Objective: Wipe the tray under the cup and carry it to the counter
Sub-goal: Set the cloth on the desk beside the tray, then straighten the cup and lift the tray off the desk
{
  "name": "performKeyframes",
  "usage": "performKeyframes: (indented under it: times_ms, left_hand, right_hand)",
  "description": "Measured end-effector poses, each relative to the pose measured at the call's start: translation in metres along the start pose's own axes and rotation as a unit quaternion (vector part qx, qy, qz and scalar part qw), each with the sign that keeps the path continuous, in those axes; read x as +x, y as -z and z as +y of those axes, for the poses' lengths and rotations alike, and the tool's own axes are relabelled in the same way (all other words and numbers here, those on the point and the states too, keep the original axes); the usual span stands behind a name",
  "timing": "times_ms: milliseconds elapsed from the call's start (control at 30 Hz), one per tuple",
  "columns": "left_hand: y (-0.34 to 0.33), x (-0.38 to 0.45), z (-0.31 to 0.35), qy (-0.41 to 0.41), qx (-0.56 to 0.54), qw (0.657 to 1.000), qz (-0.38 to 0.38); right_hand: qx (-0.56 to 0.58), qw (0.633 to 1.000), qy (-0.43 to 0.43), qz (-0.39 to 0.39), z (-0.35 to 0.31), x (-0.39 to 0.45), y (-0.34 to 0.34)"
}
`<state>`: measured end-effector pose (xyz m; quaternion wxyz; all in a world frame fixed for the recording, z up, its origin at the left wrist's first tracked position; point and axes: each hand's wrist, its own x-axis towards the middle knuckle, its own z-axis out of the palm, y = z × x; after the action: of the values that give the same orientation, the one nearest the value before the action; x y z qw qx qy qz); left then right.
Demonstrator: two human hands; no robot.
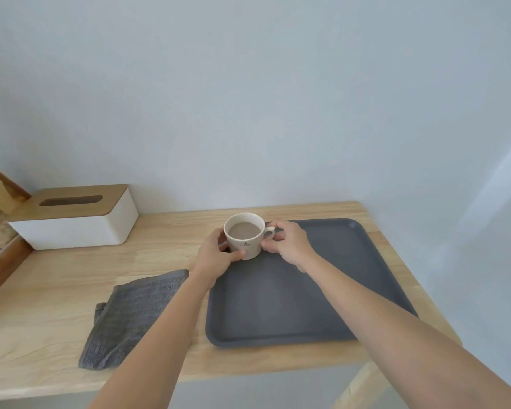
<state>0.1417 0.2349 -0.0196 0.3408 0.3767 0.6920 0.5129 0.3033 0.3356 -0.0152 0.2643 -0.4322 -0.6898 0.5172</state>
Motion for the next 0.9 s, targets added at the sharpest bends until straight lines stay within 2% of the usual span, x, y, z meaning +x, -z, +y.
performKeyframes:
  times_ms: [500, 900]
  left_hand:
    - [-0.067, -0.044, 0.019, -0.041, -0.001, 0.999, -0.034]
    - [-0.092, -0.069, 0.015, -0.026, 0.018, 0.999, -0.038]
  right_hand:
    - [-0.015, 0.999, 0.019, 0.035, 0.020, -0.057, 0.075]
    - [0.006, 0.999, 0.000, 0.034, 0.044, -0.082, 0.090]
